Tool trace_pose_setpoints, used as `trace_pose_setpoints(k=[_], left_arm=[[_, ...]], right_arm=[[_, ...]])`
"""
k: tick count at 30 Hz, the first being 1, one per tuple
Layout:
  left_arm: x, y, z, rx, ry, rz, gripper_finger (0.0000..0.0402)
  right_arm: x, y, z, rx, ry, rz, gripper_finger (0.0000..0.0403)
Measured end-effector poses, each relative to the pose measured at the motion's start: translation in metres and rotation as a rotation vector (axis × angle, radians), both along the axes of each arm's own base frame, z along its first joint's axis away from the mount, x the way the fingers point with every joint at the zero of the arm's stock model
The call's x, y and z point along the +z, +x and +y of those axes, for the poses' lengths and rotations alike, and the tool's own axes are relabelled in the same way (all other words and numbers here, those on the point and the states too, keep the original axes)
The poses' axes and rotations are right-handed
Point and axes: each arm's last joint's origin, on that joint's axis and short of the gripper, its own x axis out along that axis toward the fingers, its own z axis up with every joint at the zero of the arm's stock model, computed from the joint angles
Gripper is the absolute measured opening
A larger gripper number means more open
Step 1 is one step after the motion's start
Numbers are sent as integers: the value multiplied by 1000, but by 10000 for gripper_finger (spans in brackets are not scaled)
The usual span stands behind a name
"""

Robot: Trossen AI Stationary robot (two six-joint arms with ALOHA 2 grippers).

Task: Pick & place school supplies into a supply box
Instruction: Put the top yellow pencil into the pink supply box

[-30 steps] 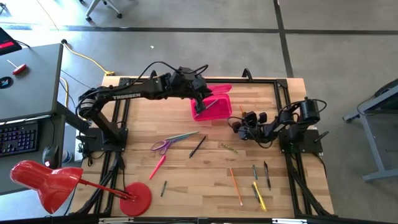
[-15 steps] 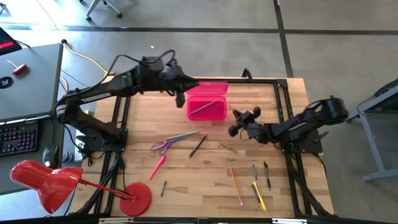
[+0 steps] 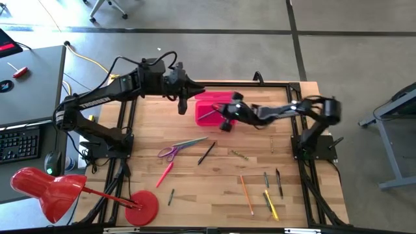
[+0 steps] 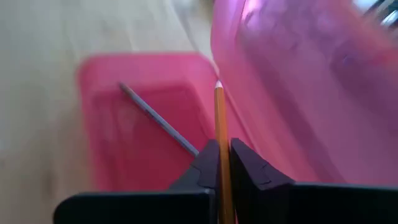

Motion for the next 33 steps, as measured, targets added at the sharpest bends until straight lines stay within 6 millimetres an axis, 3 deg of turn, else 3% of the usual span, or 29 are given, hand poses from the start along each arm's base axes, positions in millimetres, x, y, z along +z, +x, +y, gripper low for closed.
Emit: trace_pose_setpoints(k=[4,7,11,16,22,29,33], left_arm=[[-3,-1,0,1,-10,36,92],[-5,-1,0,2,-15,51,92],[-6,-2,0,2,-18,65,92],[-8,-3,-1,2,-26,88,92],[-9,-3,-1,10,-51,94,92],[-10,-3,-1,10,-53,95,92],[-9,-3,-1,11,-54,94,92]], right_arm=[[-15,25,-25,-14,29,7,4],[-24,39,-37,85,125,-12,15],[-31,52,-44,192,199,-30,27],[-31,55,-44,274,85,17,15],[-14,60,-46,375,-138,21,4],[17,78,-47,525,-379,194,1],[32,83,-48,677,-366,207,1]])
